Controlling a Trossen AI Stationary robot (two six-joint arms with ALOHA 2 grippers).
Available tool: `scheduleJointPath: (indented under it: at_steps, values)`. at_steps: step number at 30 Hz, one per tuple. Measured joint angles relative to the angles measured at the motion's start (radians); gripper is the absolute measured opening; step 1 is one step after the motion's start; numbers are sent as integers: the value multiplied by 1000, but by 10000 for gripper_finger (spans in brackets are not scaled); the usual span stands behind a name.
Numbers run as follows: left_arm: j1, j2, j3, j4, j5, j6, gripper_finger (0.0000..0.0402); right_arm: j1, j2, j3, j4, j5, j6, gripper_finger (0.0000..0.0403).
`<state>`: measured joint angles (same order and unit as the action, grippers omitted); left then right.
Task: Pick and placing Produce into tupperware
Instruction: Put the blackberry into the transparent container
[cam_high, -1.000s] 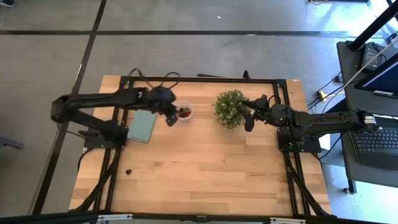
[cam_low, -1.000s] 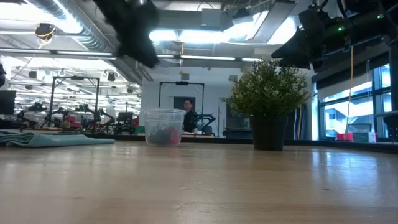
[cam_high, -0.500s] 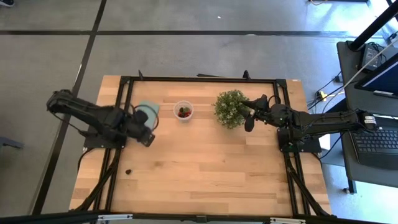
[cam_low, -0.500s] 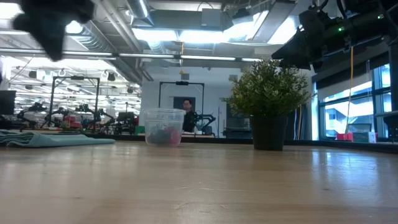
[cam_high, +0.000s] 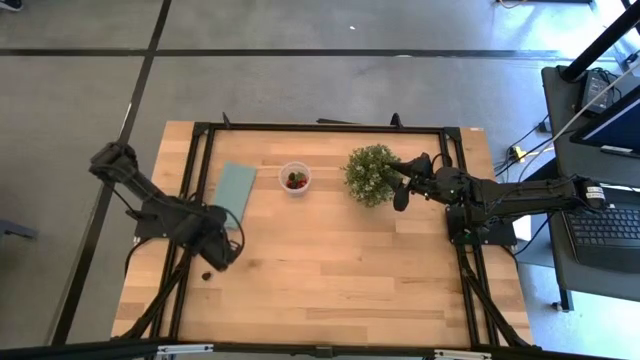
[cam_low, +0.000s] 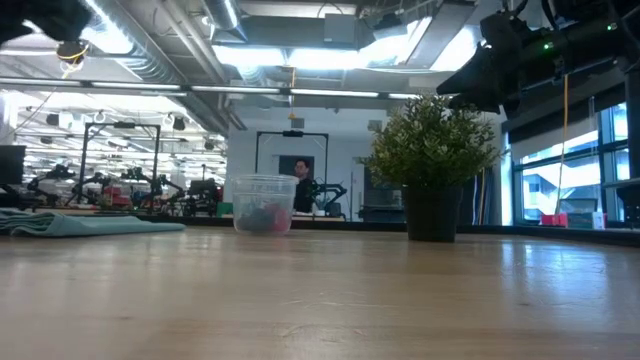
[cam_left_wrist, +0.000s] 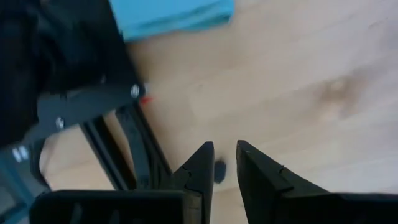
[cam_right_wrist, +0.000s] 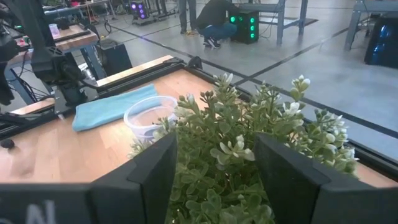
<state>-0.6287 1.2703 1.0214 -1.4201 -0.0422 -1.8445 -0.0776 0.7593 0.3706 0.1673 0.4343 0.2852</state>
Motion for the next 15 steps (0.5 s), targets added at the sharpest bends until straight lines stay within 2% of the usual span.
scheduleJointPath:
  at_steps: [5,10,15]
  values:
    - [-79,25,0,12,16,-98,94,0,0,0,0,0,0,217]
    - [-144,41,0,38,15,-187,171,0,0,0,-1,0,-1,217]
    - [-188,68,0,58,7,-198,241,0,0,0,-1,0,-2,217]
